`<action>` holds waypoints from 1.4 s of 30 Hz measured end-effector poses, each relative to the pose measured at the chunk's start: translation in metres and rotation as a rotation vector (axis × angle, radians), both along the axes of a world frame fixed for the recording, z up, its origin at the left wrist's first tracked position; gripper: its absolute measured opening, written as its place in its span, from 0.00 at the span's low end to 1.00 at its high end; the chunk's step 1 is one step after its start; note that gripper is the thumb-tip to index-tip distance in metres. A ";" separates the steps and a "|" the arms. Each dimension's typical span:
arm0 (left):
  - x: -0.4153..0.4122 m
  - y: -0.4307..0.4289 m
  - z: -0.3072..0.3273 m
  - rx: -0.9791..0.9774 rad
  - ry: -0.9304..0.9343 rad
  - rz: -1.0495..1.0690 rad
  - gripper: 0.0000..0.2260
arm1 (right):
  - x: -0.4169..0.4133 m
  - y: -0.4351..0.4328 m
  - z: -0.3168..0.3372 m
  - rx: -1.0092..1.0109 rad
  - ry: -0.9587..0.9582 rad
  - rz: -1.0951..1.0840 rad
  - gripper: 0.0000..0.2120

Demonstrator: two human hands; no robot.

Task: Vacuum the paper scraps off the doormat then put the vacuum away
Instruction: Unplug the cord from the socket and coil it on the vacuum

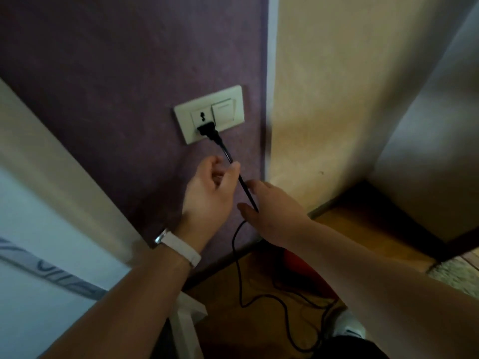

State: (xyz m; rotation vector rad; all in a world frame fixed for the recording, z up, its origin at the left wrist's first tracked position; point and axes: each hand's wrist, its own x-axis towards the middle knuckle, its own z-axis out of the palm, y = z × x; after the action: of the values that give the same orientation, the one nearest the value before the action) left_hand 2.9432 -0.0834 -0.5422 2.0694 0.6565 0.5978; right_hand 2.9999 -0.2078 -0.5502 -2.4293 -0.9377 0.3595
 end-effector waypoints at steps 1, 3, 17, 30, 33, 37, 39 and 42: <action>0.008 0.000 0.009 -0.064 -0.024 0.003 0.15 | -0.001 0.006 0.001 -0.016 0.012 -0.008 0.18; 0.022 -0.002 0.023 -0.301 -0.078 -0.011 0.15 | -0.001 0.012 0.000 -0.034 0.026 -0.019 0.11; 0.014 -0.054 0.056 -0.863 -0.259 -0.222 0.18 | -0.013 -0.092 -0.011 0.100 0.402 -0.112 0.15; 0.015 -0.050 0.024 -0.027 0.240 -0.483 0.17 | 0.008 -0.141 0.030 0.319 0.483 -0.554 0.12; 0.025 -0.083 0.004 -0.322 0.318 -0.663 0.46 | 0.008 -0.132 0.053 0.358 0.410 -0.476 0.13; 0.032 -0.116 -0.003 -0.498 0.233 -0.810 0.25 | 0.010 -0.133 0.067 0.405 0.357 -0.497 0.10; 0.036 -0.124 -0.009 -0.489 0.245 -0.871 0.17 | 0.010 -0.137 0.070 0.434 0.342 -0.517 0.08; 0.041 -0.134 -0.016 -0.370 0.259 -0.907 0.18 | 0.006 -0.139 0.073 0.588 0.403 -0.516 0.08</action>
State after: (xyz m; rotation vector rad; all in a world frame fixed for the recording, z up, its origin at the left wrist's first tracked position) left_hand 2.9845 -0.2169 -0.5583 1.8428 -0.0797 -0.2947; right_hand 3.0057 -0.3472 -0.4776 -1.8602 -0.1802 0.3089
